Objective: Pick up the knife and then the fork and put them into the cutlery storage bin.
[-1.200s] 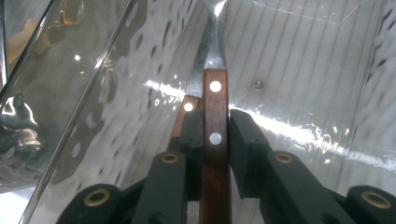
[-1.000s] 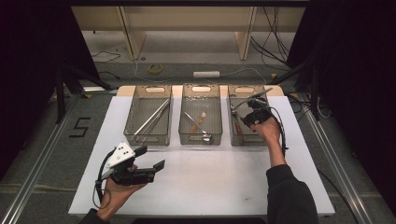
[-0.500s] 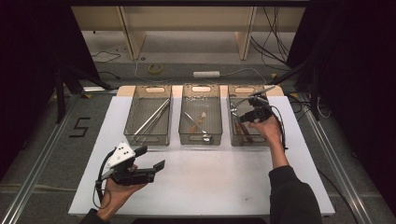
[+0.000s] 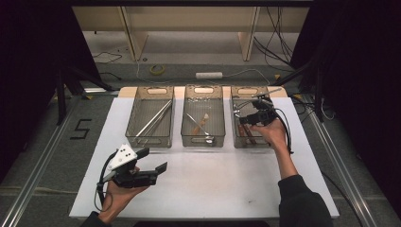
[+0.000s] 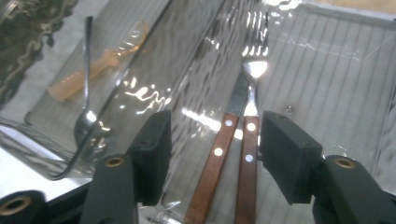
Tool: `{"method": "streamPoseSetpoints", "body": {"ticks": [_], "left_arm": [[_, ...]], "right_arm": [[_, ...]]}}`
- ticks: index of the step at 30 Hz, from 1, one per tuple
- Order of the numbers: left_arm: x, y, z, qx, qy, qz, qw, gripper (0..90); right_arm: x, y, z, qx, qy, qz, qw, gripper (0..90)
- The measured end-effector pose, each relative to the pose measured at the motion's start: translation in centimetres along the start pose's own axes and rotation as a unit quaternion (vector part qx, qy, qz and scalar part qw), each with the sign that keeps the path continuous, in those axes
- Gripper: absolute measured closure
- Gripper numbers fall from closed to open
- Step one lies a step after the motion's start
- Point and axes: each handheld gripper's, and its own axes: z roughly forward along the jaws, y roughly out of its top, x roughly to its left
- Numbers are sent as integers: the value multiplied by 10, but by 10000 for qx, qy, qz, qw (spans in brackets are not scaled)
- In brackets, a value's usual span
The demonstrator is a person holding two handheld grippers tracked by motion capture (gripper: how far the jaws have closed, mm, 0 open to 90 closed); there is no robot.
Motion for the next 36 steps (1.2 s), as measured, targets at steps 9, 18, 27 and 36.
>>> {"method": "streamPoseSetpoints", "body": {"ticks": [9, 18, 27, 36], "left_arm": [[0, 0, 0, 10, 1, -3, 10000, 158], [0, 0, 0, 10, 8, -6, 10000, 158], [0, 0, 0, 15, 9, -5, 10000, 158], [0, 0, 0, 10, 10, 0, 10000, 158]], "right_arm": [[10, -8, -8, -224, 187, -115, 9995, 373], [23, -18, -18, -511, 368, -254, 9977, 339], [33, -32, -26, -810, 464, -335, 9951, 318], [48, -43, -36, -1135, 668, -473, 9902, 304]]}}
